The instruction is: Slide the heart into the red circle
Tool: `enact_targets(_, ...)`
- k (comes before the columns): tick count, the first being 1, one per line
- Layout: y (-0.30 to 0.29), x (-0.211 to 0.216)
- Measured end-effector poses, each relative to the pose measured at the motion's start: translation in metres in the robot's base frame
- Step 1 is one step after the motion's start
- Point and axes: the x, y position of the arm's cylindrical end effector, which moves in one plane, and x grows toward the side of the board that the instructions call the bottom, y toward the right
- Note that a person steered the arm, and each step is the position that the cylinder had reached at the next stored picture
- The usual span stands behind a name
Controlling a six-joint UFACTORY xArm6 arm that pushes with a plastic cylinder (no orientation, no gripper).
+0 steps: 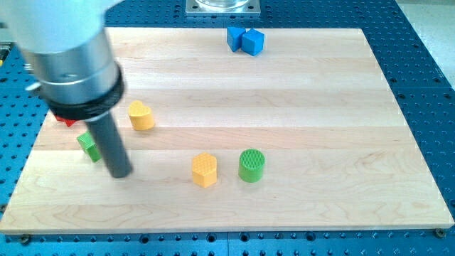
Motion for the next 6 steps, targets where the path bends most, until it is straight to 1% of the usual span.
enact_targets(1, -0.025, -0.036)
enact_targets(2, -0.046, -0.056)
enact_targets(3, -0.006, -0.035)
enact_targets(4, 0.079, -0.051)
enact_targets(5, 0.078, -0.085)
enact_targets(6, -0.001, -0.085)
